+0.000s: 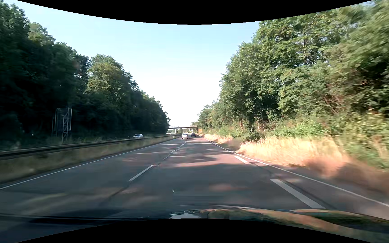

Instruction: Follow the waypoints while adhering to traffic rules and regulations

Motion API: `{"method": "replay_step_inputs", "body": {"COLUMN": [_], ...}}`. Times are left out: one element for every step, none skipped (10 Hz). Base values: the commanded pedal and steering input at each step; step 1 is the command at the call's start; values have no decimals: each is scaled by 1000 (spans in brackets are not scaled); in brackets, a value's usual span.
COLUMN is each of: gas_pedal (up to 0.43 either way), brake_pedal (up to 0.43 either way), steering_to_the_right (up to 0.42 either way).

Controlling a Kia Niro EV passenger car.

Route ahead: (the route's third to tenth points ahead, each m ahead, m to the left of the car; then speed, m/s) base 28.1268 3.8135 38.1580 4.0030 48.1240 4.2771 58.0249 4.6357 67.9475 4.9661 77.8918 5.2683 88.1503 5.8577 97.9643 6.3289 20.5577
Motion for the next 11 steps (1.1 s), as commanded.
{"method": "replay_step_inputs", "body": {"gas_pedal": [130,130,130,130,130,130,138,138,138,138,138], "brake_pedal": [0,0,0,0,0,0,0,0,0,0,0], "steering_to_the_right": [-2,-2,-2,-2,-2,-2,-2,-3,-2,-3,-3]}}
